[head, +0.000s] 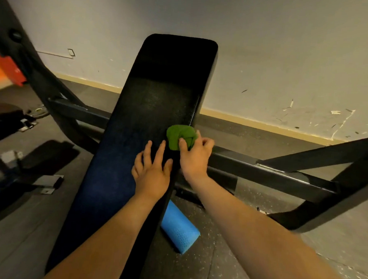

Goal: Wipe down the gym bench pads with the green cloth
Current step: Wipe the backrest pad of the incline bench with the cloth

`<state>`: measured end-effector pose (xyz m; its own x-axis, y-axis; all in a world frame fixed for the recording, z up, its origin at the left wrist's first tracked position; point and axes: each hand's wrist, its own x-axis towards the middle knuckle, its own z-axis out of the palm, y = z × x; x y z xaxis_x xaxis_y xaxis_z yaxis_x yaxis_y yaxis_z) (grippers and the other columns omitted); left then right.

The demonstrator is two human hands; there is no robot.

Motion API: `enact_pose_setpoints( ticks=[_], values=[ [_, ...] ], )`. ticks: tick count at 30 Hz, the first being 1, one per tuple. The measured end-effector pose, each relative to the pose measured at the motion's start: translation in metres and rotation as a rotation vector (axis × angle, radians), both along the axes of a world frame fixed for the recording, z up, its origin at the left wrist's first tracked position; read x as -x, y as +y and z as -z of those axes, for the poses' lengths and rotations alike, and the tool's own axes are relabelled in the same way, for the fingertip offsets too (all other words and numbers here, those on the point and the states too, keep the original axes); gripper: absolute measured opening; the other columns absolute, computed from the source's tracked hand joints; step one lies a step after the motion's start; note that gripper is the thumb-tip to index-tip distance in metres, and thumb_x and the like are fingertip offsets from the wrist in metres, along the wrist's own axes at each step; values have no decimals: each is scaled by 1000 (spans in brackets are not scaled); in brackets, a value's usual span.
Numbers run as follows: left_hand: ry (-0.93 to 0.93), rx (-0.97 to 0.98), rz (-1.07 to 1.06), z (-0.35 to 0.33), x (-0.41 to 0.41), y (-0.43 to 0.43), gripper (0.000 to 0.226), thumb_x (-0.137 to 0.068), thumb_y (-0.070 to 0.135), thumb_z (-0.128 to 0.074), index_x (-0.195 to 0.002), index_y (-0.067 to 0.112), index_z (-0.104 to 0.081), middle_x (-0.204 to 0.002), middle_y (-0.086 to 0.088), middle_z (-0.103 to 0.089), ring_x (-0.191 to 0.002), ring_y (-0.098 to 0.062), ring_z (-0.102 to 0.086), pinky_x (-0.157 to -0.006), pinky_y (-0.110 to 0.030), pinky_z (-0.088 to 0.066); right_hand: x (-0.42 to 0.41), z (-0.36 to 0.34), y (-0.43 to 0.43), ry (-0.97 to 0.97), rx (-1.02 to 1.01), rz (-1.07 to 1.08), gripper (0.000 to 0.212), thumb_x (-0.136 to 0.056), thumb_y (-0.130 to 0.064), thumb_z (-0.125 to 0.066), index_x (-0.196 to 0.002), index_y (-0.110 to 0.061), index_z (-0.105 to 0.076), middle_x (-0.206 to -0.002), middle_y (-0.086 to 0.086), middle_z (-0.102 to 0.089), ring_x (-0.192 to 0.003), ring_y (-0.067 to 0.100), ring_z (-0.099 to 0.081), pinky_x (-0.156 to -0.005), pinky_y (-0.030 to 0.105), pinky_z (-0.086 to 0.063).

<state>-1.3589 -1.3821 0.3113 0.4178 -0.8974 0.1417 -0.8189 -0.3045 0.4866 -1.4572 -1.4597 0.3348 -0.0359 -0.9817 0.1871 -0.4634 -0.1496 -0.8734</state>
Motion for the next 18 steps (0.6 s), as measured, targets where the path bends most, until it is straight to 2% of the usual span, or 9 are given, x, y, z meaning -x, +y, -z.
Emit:
enact_pose_setpoints(
  ticks=[2,3,7,11,14,18],
  values=[
    [31,14,26,3,-3,0,56,-104,52,-33,-155,51,-10,-167,11,6,-149,-24,0,-118,-53,-7,3,-14,-19,-57,44,12,67,-99,-38,-55,-155,-14,-26,-136,11,-36,-127,29,-40,-106,36,-35],
    [27,33,30,9,-5,1,55,-104,51,-32,-155,52,-10,-166,13,7,-149,-22,2,-118,-53,-5,-1,-15,-23,-93,90,8,67,-99,-35,-56,-155,-16,-25,-138,11,-38,-129,29,-40,-105,37,-37],
    [1,157,67,25,-9,1,55,-104,49,-32,-156,47,-14,-167,13,6,-149,-15,3,-119,-49,-3,-14,11,-13,-141,308,29,45,-100,-32,-53,-141,-20,-38,-134,5,-49,-122,25,-50,-93,39,-48],
    [-12,301,130,43,-15,8,57,-104,46,-40,-157,37,-21,-168,9,-5,-152,-13,0,-121,-47,-4,-13,49,0,-171,445,-23,30,-99,-31,-53,-126,-21,-46,-123,1,-52,-111,15,-53,-89,35,-51],
    [-31,349,136,51,-12,18,58,-103,44,-42,-157,32,-24,-168,7,-9,-151,-15,-3,-123,-46,-10,-16,74,25,-209,521,-81,29,-97,-28,-56,-124,-20,-49,-124,-1,-48,-111,8,-49,-91,21,-45],
    [-105,283,99,64,-14,34,61,-101,54,-36,-157,33,-23,-167,9,-8,-146,-20,-10,-120,-46,-17,-12,94,44,-201,501,-147,32,-97,-29,-57,-125,-20,-46,-125,-2,-44,-112,11,-50,-93,28,-49]
  ],
)
